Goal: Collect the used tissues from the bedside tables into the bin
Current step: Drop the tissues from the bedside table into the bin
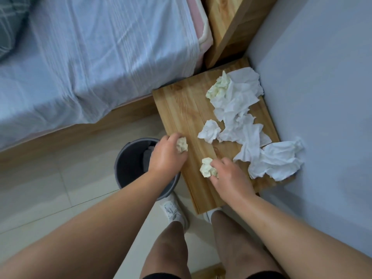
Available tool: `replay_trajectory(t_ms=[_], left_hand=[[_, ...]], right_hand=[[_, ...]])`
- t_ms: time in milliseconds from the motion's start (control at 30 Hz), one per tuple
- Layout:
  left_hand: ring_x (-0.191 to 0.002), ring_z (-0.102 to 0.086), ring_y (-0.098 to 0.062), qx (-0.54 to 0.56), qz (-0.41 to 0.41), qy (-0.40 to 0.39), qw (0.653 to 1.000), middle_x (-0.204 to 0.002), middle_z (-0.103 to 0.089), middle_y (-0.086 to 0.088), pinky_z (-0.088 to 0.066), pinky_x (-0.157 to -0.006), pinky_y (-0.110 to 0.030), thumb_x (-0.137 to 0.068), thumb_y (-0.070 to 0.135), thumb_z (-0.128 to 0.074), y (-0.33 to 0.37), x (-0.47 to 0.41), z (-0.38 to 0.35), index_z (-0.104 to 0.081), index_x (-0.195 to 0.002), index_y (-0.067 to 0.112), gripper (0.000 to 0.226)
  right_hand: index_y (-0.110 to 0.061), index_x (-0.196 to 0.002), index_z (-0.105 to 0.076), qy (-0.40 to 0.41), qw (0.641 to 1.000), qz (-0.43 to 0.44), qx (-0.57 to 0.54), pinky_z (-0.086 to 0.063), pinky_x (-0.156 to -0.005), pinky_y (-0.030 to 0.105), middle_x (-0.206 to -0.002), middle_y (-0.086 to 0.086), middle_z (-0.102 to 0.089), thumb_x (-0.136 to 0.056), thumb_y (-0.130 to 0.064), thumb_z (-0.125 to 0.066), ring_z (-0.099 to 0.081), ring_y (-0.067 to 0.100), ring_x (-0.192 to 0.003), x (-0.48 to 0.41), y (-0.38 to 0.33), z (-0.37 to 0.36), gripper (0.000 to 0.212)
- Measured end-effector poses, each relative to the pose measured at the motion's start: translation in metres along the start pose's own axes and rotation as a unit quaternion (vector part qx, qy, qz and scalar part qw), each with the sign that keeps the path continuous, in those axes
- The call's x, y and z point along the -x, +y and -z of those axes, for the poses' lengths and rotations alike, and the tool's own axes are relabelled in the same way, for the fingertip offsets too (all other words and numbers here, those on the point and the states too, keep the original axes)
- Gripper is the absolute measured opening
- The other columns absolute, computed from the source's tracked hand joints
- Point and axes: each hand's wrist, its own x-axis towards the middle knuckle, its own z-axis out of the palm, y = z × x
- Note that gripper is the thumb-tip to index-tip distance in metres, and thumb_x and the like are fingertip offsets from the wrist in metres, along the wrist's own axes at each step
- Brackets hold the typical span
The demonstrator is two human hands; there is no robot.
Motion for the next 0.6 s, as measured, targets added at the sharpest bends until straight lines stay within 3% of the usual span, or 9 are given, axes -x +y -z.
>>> replay_trajectory(t_ms=[100,200,333,400,533,600], left_hand=[[-0.093,-0.064,-0.002,0.142,0.054,0.023,0.988,-0.11,-0.065,0.017,-0.052,-0.075,-0.028,-0.087,0.038,-0.072,-0.013,0.024,0.008,-0.057,-0.131,0.04,0.047],[-0.086,-0.064,0.007,0.254,0.121,0.064,0.958,-0.099,-0.065,0.025,-0.049,-0.068,-0.019,-0.086,0.042,-0.075,-0.035,0.051,0.014,-0.057,-0.124,0.045,0.043],[-0.094,-0.065,-0.003,0.31,0.195,0.08,0.927,-0.114,-0.067,0.012,-0.051,-0.069,-0.025,-0.087,0.038,-0.077,-0.09,0.087,0.015,-0.058,-0.13,0.038,0.047],[-0.099,-0.067,-0.008,0.345,0.225,0.084,0.907,-0.119,-0.068,0.008,-0.053,-0.071,-0.026,-0.085,0.04,-0.078,-0.118,0.1,0.015,-0.057,-0.133,0.038,0.053],[-0.105,-0.067,-0.011,0.382,0.252,0.084,0.885,-0.118,-0.065,0.015,-0.063,-0.087,-0.043,-0.079,0.052,-0.077,-0.161,0.109,0.012,-0.055,-0.141,0.035,0.068],[-0.101,-0.067,-0.007,0.394,0.261,0.086,0.877,-0.114,-0.062,0.02,-0.064,-0.078,-0.037,-0.081,0.053,-0.078,-0.177,0.105,0.007,-0.054,-0.143,0.034,0.07]], right_hand=[[-0.026,-0.131,-0.062,0.003,0.997,-0.048,-0.054,-0.04,-0.065,0.021,-0.119,-0.003,-0.061,-0.096,-0.034,-0.07,-0.051,0.013,-0.092,0.007,-0.01,0.001,0.037],[-0.029,-0.125,-0.066,0.012,0.992,-0.058,-0.111,-0.032,-0.058,0.015,-0.11,-0.009,-0.061,-0.093,-0.036,-0.072,-0.051,0.008,-0.083,0.015,-0.031,0.0,0.033],[-0.03,-0.113,-0.07,0.01,0.98,-0.061,-0.19,-0.046,-0.061,0.021,-0.095,-0.018,-0.06,-0.092,-0.036,-0.073,-0.058,0.001,-0.081,0.017,-0.069,-0.009,0.022],[-0.031,-0.109,-0.072,-0.005,0.977,-0.053,-0.205,-0.045,-0.058,0.023,-0.091,-0.015,-0.066,-0.09,-0.037,-0.074,-0.061,0.003,-0.078,0.012,-0.091,-0.019,0.019],[-0.029,-0.114,-0.069,-0.038,0.98,-0.051,-0.191,-0.036,-0.056,0.019,-0.099,-0.01,-0.071,-0.089,-0.038,-0.074,-0.061,0.008,-0.079,-0.007,-0.123,-0.05,0.027],[-0.027,-0.122,-0.066,-0.049,0.982,-0.056,-0.171,-0.04,-0.062,0.024,-0.106,-0.01,-0.069,-0.089,-0.041,-0.075,-0.061,0.012,-0.086,-0.018,-0.132,-0.065,0.037]])
